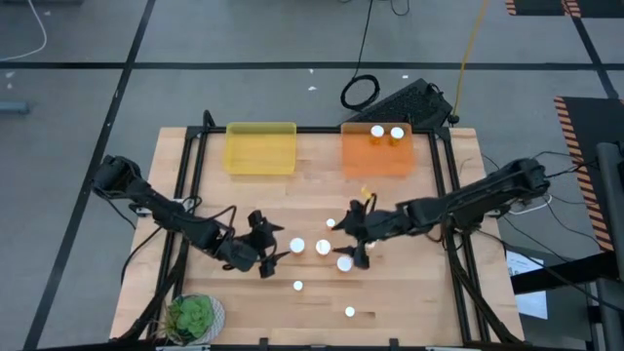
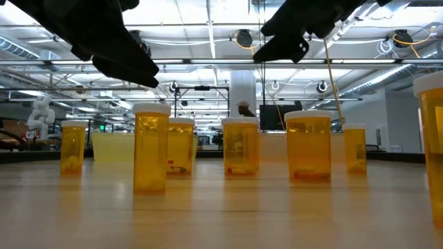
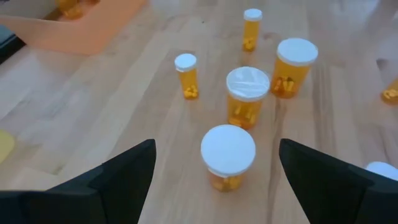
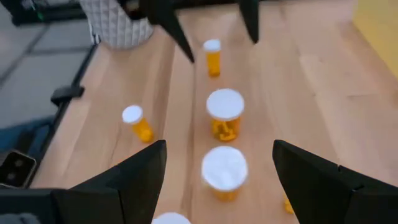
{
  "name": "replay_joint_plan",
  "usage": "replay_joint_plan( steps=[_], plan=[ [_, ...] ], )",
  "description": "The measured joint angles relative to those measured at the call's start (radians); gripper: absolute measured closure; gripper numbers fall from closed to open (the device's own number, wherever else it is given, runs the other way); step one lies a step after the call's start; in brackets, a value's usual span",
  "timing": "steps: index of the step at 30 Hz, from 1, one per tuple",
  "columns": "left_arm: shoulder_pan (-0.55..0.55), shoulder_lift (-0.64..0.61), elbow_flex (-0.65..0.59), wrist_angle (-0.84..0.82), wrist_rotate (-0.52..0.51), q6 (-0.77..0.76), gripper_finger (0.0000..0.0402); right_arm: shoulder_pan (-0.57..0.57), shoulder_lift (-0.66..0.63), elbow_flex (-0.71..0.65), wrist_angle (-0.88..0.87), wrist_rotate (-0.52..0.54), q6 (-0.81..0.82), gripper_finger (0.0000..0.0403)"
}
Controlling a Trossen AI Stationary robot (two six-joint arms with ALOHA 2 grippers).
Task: Pick and place medicine bottles into bin by pill shape (circle, oval)
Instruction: Put the big yellow pill bottle into the transparent orange bin
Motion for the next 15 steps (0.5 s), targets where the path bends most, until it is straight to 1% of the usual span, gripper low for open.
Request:
replay_joint_plan(
  steps=[6, 9, 12, 15],
  plan=[
    [0.002, 0.0, 0.0, 0.0, 0.0, 0.005, 0.0055, 0.025, 0.155, 0.141, -0.094, -0.005, -0.039, 0.0116],
    [0.001, 0.0, 0.0, -0.001, 0.0, 0.007, 0.0055, 0.025, 0.222, 0.2, -0.119, -0.027, -0.076, 0.0111],
    [0.002, 0.0, 0.0, -0.001, 0.0, 0.007, 0.0055, 0.022, 0.264, 0.236, -0.13, -0.027, -0.113, 0.0102],
    [0.002, 0.0, 0.0, 0.0, 0.0, 0.006, 0.0055, 0.01, 0.283, 0.241, -0.131, -0.029, -0.121, 0.0095]
  ],
)
